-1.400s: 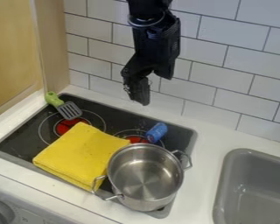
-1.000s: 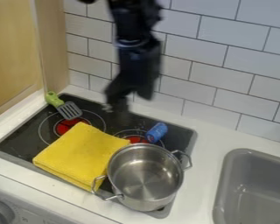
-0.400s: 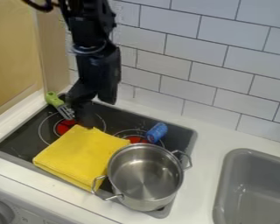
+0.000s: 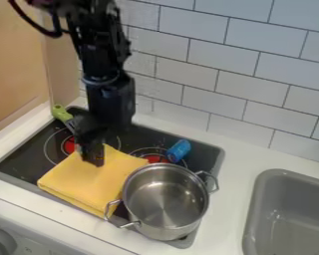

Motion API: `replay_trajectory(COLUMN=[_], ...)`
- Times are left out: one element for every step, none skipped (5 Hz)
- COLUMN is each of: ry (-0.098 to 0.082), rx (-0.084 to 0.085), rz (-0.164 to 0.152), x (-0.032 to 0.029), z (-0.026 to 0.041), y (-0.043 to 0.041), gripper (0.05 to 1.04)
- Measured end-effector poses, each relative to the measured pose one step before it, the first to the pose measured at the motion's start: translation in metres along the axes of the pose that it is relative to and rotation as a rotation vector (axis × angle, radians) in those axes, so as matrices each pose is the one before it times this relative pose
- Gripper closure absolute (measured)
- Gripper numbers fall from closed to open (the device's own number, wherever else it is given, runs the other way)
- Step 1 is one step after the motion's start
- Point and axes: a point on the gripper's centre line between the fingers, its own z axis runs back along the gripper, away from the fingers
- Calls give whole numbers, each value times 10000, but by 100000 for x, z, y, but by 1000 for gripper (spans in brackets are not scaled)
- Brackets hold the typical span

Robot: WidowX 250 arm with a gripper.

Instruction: Put the yelow clothe to the top center of the stove

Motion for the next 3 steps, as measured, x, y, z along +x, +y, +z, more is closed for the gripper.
replay_trajectory(ry=[-92, -135, 5], rx=[-200, -121, -63], rz=[14, 257, 57], x=[111, -372, -51], z=[-1077, -1065, -417], y=[-892, -888, -140], gripper=[85, 85, 85])
